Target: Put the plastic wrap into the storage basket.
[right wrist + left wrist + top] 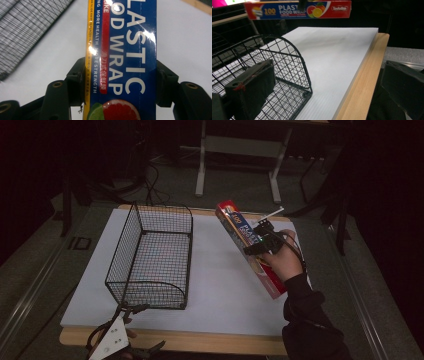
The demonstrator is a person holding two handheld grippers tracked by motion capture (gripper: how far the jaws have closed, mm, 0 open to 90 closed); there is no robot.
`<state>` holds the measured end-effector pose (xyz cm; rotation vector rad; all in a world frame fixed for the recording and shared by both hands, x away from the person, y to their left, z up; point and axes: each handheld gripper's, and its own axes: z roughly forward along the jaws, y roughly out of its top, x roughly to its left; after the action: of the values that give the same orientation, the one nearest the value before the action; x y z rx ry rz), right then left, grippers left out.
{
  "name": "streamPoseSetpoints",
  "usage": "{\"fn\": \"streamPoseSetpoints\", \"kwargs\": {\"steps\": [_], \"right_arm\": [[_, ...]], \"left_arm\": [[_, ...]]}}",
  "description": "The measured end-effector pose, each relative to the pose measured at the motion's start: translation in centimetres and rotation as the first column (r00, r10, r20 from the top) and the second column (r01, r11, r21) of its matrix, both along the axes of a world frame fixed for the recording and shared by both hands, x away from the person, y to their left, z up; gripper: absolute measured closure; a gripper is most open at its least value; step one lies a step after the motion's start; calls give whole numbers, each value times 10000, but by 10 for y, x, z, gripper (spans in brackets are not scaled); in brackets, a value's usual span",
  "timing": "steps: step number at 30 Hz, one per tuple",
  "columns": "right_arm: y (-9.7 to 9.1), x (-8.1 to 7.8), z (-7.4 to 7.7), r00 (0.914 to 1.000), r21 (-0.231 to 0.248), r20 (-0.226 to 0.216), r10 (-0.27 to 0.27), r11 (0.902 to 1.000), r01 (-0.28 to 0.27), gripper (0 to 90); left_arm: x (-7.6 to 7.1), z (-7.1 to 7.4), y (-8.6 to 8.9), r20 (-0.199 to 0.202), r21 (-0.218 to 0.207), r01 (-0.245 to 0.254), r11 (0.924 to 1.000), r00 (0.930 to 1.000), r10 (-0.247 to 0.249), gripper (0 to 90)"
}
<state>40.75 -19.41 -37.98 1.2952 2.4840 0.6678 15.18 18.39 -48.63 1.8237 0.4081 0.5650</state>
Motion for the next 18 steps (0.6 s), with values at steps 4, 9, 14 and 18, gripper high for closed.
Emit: {"fn": "streamPoseSetpoints", "kwargs": {"steps": [4,9,14,18], "right_arm": [[21,2,10,9997,175,231,124,9998,-128,399],[47,3,21,9986,192,502,172,9997,-182,399],[75,4,36,9964,421,722,453,9979,-484,399],[99,3,48,9932,630,985,620,9957,-684,399]], "left_arm": [[-1,0,0,46,30,24,10000,10000,-25,0],[0,0,1,38,-26,14,10000,10000,-14,0],[-1,0,1,45,-17,21,10000,10000,-21,0],[-1,1,1,105,15,-15,10000,9999,15,0]]}}
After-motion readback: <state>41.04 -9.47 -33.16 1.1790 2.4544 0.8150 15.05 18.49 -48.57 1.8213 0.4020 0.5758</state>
